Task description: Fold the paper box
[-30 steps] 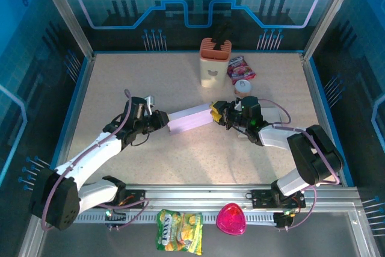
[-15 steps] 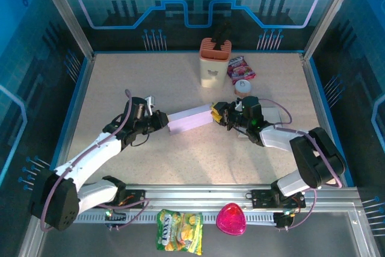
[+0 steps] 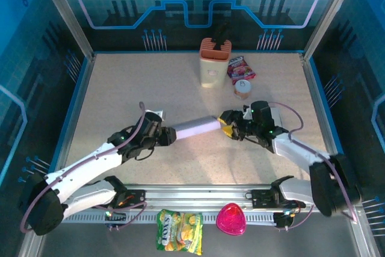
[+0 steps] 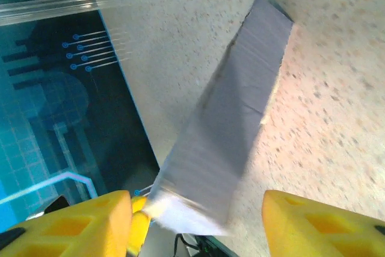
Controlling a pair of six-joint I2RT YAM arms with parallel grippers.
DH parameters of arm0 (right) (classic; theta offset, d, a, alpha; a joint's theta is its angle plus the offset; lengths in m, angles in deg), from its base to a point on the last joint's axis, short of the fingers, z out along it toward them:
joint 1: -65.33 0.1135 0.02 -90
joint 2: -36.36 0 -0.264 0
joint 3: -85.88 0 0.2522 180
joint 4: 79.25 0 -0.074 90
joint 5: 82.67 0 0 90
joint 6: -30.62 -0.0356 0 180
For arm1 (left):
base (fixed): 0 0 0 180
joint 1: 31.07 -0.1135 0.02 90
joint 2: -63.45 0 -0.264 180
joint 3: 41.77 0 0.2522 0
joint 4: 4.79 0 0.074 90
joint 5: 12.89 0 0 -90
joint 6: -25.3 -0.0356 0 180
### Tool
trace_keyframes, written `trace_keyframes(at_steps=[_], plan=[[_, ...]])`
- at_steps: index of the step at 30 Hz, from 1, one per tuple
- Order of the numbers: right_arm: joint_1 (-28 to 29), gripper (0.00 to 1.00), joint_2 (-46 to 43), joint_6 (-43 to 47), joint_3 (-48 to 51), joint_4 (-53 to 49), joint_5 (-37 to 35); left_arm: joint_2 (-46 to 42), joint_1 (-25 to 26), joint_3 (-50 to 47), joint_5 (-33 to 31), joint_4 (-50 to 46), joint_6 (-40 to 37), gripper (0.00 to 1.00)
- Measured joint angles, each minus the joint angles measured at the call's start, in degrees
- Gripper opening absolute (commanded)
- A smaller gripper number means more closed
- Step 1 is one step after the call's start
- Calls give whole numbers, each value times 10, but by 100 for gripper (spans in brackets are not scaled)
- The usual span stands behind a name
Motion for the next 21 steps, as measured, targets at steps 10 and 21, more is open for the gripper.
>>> trace_keyframes(at_steps=[10, 21], plan=[[-46, 100, -155, 237, -40, -265, -43, -40, -24, -40, 43, 12, 41, 70], [-72, 100, -323, 504, -14, -238, -358, 1, -320, -26, 170, 58, 15, 99]])
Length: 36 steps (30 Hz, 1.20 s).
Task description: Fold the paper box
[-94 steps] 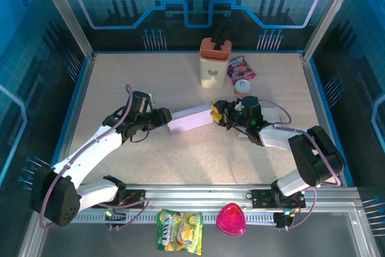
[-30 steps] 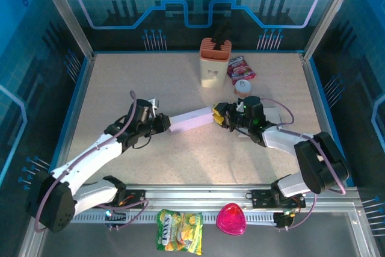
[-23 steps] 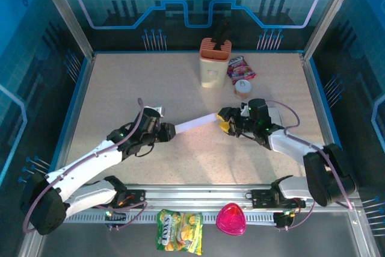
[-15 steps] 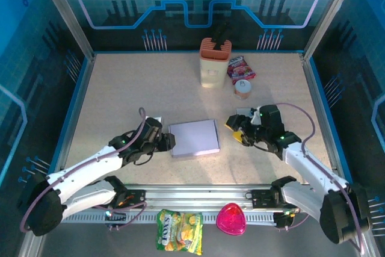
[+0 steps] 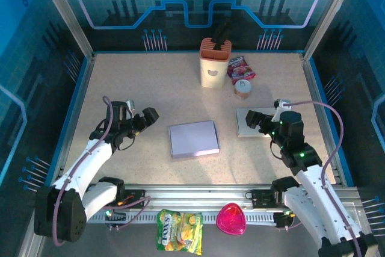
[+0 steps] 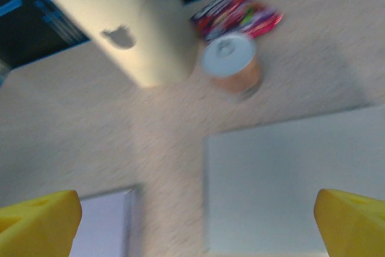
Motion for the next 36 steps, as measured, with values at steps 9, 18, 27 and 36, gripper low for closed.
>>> trace_keyframes(at_steps=[9, 18, 27, 36], plan=[[-23, 100, 97, 161, 190, 296, -90, -69, -2, -46, -221, 73, -101, 99], [-32, 100, 346, 229, 217, 621, -86, 17, -10, -165, -293, 350, -254, 99], [-62, 100, 527, 258, 223, 864, -62, 156, -16, -190, -256, 561, -326, 99], [-59, 100, 553, 274, 223, 932, -57, 294, -17, -180, -261, 723, -365, 99]])
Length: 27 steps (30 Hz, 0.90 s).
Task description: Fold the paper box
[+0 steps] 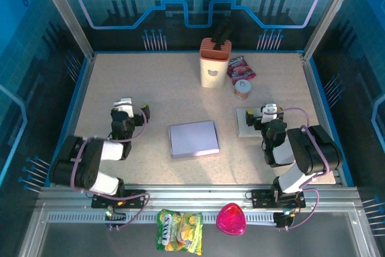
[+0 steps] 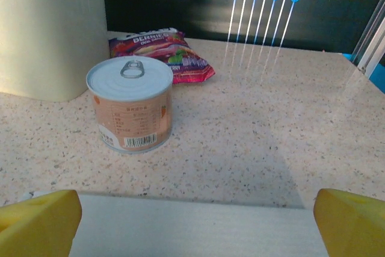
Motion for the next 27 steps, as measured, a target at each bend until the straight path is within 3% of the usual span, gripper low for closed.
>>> trace_keyframes(at_steps=[6, 14, 27], plan=[[0, 100, -6, 0, -17, -25, -5, 21, -9, 25, -1, -19, -2, 99], [-5, 100, -22, -5, -125, -172, -15, 21, -19, 54, -1, -27, -1, 99], [-5, 100, -23, -7, -126, -224, -22, 21, -19, 54, -1, -28, -1, 99]])
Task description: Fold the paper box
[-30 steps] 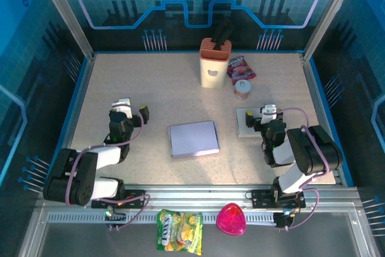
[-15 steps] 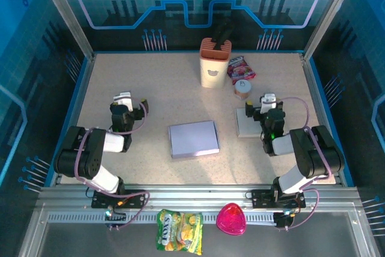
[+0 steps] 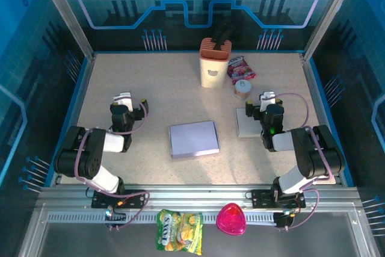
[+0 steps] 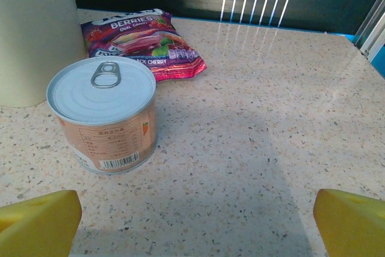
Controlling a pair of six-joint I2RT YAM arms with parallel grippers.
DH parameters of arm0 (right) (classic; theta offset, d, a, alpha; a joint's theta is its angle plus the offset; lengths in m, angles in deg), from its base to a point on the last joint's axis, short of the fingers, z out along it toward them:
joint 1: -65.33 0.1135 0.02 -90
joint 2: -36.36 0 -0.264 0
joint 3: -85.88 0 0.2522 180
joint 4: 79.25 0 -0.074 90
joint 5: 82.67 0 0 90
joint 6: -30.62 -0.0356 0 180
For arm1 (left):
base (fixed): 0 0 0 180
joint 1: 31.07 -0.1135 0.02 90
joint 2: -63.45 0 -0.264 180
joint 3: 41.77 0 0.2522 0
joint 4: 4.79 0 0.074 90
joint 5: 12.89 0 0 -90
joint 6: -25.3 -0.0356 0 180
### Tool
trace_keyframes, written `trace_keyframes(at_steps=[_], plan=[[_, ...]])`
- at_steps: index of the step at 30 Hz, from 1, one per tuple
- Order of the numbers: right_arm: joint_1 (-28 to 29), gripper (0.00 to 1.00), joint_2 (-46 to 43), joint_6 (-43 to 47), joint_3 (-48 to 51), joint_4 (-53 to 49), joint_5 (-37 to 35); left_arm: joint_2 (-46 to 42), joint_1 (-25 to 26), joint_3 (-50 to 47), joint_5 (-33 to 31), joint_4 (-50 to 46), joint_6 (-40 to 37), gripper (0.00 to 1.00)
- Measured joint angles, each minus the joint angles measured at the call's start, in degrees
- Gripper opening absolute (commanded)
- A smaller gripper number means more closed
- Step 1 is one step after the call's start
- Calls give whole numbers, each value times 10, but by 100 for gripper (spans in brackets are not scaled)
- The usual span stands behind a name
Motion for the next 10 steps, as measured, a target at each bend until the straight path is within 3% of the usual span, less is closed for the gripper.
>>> trace_keyframes(at_steps=[10], plan=[[0, 100, 0, 0, 0, 0, -5, 0, 0, 0, 0, 0, 0, 99]])
